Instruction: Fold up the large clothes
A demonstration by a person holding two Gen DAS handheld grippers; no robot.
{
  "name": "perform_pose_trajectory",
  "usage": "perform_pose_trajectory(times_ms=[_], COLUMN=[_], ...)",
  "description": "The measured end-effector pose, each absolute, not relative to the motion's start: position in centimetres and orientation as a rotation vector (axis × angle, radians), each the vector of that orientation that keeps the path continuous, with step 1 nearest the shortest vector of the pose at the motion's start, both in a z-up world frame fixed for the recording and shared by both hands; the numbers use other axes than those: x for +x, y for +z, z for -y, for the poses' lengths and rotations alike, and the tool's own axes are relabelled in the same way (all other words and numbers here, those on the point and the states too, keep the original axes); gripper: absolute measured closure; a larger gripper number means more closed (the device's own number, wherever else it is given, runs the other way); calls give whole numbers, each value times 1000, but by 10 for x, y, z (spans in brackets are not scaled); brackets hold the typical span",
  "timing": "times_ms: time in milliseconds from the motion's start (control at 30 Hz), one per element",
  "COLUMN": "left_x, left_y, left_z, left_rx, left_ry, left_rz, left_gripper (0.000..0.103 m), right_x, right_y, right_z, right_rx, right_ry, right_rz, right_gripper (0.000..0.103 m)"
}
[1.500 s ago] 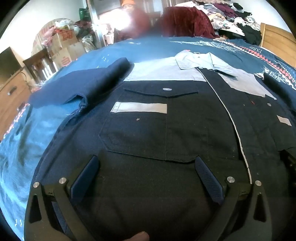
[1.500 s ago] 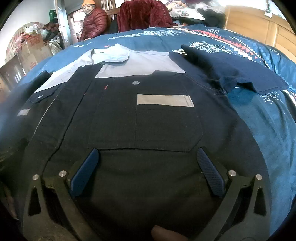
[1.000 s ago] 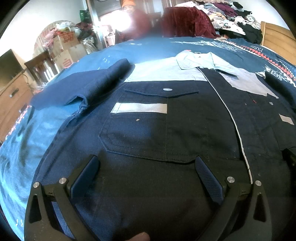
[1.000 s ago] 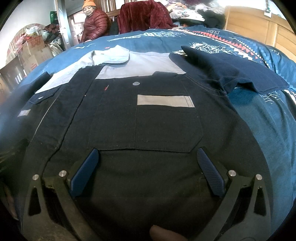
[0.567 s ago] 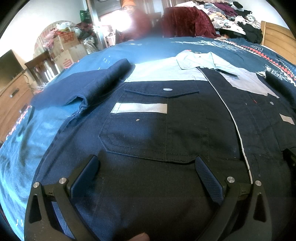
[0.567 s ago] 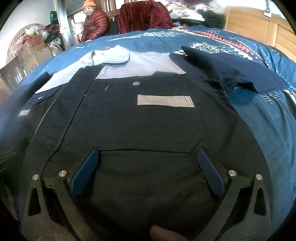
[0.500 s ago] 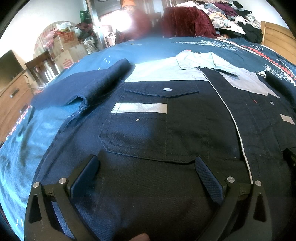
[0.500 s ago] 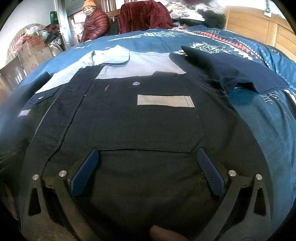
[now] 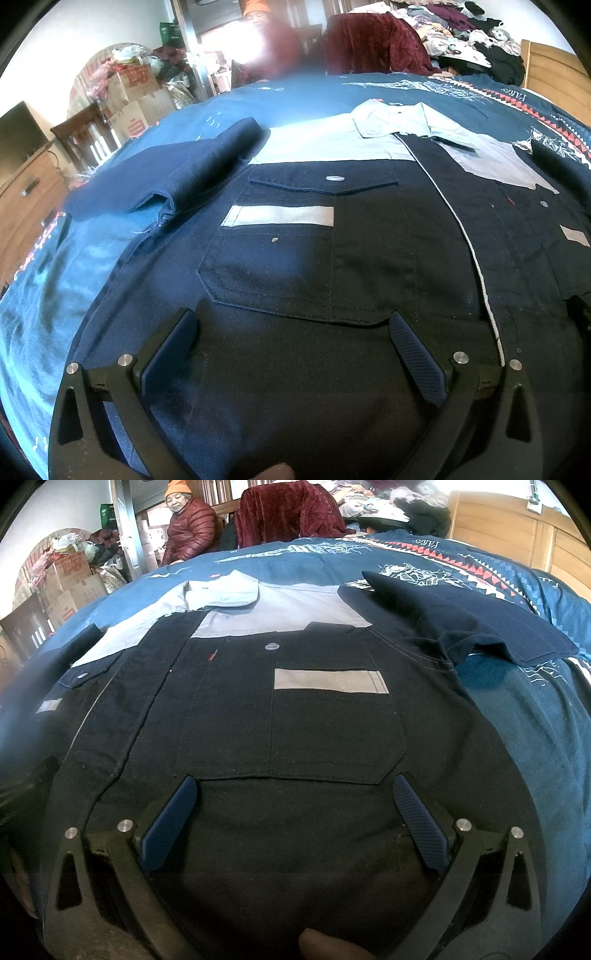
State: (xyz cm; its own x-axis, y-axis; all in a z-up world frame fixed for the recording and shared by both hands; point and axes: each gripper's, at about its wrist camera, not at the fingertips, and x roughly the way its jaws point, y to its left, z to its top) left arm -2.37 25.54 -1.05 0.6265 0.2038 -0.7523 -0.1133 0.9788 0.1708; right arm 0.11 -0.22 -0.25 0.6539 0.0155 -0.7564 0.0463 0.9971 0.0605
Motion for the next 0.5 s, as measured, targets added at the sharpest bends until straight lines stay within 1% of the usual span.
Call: perform_pose_trajectory(times_ms=[500], left_x=[-23], left_y=[-11], left_z=[-255], left_rx=[110], left_ry=[181], left_rz=[-880], left_gripper=[0], right_x=[1], right_y=[-3], right_z=[3], right_rx=[79], right_ry=[-16], right_rz=[-860], right_gripper=[0])
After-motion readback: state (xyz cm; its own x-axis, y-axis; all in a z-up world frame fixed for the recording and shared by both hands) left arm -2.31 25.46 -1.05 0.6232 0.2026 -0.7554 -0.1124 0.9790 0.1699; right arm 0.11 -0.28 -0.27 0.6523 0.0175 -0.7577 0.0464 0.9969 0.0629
